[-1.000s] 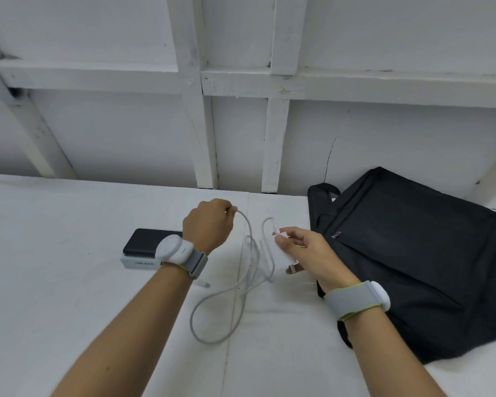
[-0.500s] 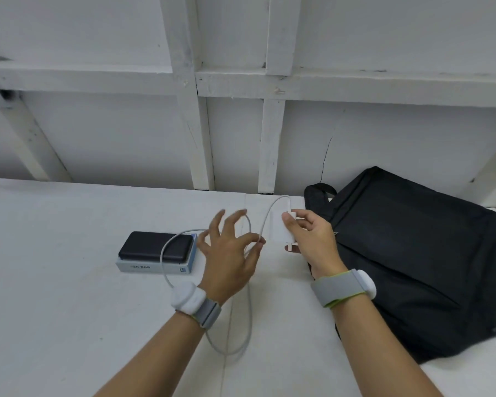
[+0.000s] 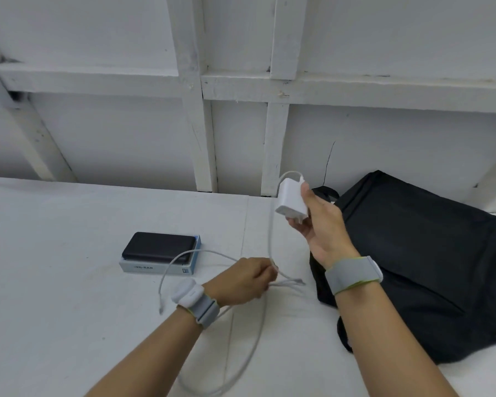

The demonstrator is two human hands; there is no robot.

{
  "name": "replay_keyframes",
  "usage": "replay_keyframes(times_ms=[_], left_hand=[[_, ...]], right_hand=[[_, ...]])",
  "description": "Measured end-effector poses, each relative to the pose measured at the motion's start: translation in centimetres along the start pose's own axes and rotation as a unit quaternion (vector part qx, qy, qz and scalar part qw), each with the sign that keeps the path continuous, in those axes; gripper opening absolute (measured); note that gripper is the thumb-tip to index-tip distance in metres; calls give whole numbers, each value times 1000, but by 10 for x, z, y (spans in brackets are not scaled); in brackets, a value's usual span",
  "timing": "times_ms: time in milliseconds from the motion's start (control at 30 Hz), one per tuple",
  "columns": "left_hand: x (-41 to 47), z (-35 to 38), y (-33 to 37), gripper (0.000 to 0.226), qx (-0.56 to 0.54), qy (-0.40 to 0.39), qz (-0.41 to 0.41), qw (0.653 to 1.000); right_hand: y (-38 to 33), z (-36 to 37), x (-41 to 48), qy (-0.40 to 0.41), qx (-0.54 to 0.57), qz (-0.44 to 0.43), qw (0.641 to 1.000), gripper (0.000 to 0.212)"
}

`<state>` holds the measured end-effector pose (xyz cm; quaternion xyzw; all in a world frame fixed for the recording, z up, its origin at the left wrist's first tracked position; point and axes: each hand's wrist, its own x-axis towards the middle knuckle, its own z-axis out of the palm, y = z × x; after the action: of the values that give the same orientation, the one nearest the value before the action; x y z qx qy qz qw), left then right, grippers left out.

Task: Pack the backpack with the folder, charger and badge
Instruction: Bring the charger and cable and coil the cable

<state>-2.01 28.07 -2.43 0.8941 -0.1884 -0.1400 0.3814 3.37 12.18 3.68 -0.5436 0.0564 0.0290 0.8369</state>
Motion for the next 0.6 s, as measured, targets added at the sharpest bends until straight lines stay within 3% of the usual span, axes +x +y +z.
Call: replay_keyframes(times_ms=[100,300,433,500,600], left_hand=[[0,-3,-7,40,-151,47,-28,987],[-3,9,-19,33,-101,181,53,977],[-6,9,-12,37,-160,194,55,966],[-3,4,-7,34,-245,201,36,948],[4,-6,-3,28,-303,288,12,909]], right_hand=[[-15,-7,0,-11,-20,-19,1000,25],[-22,-14,7,52,-27,-38,998,30],[-12,-18,10,47,-115,-51,991,33],[-7,-17,7,39,-133,-60,989,28],[0,-13,3,25,-162,-66,984,24]])
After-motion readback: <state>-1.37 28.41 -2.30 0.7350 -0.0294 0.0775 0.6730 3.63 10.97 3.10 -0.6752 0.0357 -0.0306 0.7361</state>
